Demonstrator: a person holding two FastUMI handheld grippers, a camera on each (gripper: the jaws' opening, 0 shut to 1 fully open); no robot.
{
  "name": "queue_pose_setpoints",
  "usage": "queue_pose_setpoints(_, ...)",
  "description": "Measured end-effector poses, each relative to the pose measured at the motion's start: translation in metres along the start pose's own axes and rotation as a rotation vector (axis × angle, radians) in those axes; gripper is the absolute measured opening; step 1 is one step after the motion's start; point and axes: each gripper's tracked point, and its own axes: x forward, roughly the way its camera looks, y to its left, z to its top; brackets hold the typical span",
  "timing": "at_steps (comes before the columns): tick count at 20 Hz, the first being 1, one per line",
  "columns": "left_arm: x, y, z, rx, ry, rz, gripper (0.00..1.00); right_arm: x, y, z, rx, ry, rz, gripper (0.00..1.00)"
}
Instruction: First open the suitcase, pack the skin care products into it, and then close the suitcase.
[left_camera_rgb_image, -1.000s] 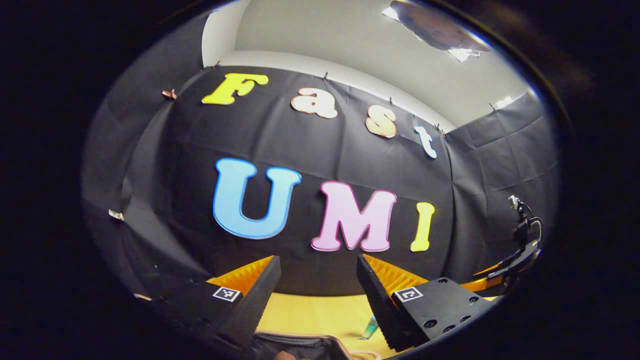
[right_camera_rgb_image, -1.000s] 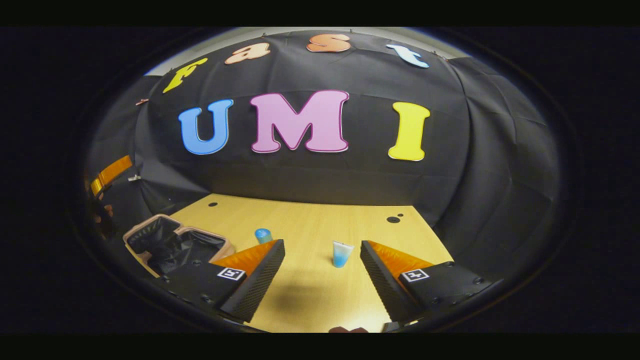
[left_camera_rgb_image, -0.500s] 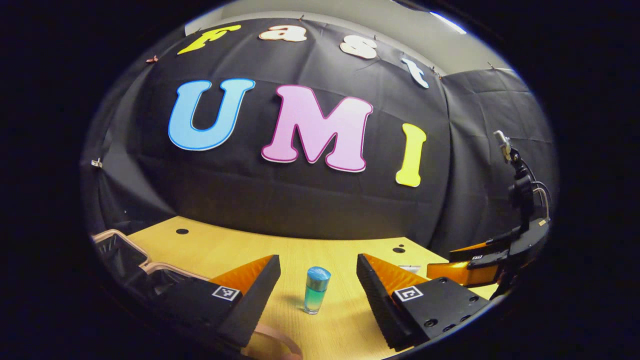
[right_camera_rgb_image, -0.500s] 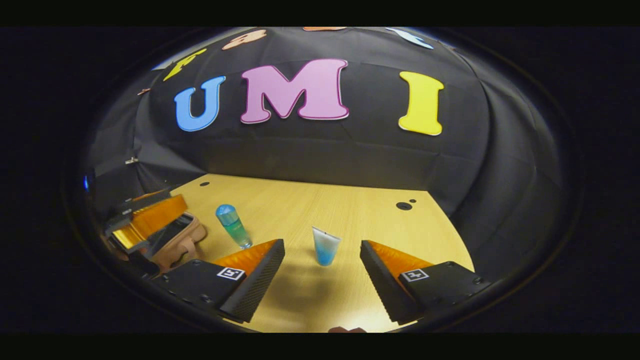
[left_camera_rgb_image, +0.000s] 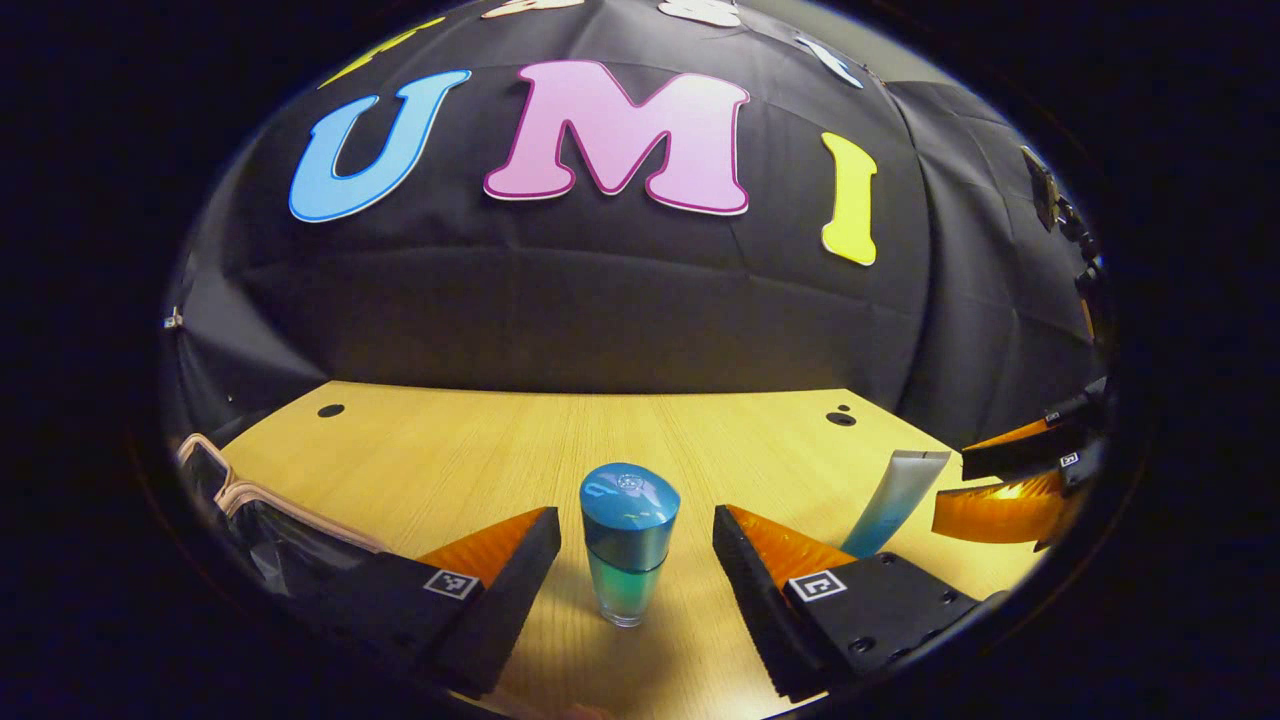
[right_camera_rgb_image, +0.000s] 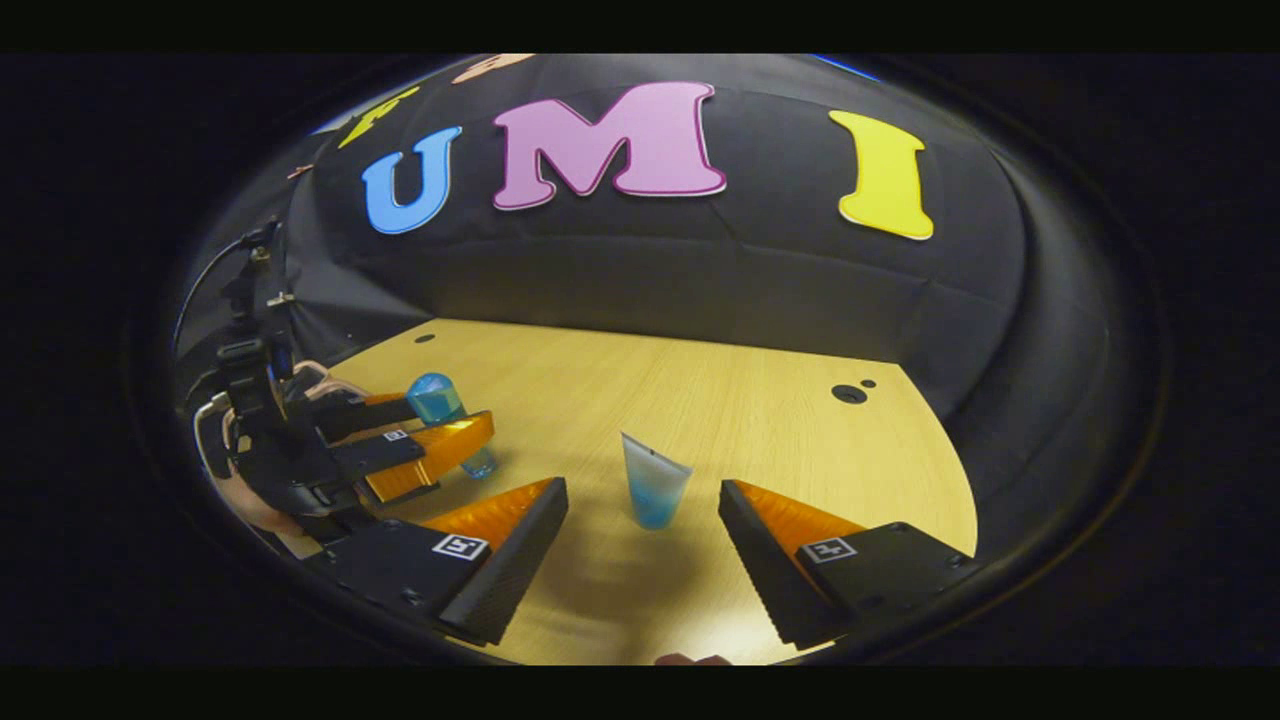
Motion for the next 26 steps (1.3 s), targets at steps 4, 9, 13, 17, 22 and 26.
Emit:
queue_pose_setpoints(4, 0.015, -0.008, -0.009, 0.070, 0.046, -0.004, 0.46, 0.017, -0.004, -0.005, 0.023, 0.016, -0.008, 0.97)
queue_pose_setpoints(9, 0.014, -0.017, -0.009, 0.062, 0.093, -0.040, 0.43, 0.043, -0.006, -0.016, 0.027, 0.046, -0.027, 0.94)
queue_pose_setpoints(13, 0.000, -0.021, 0.003, 0.036, 0.096, -0.053, 0.43, 0.062, -0.009, -0.022, 0.046, 0.055, -0.049, 0.96)
queue_pose_setpoints(17, -0.023, -0.027, 0.024, 0.020, 0.125, -0.051, 0.43, 0.086, -0.008, -0.039, 0.059, 0.096, -0.067, 0.88)
queue_pose_setpoints(22, -0.064, -0.003, 0.073, -0.004, 0.099, -0.026, 0.42, 0.085, -0.001, -0.027, 0.057, 0.066, -0.081, 0.27)
queue_pose_setpoints(26, -0.112, 0.055, 0.081, -0.023, 0.196, -0.002, 0.43, 0.060, 0.020, -0.007, 0.048, 0.032, -0.044, 0.27)
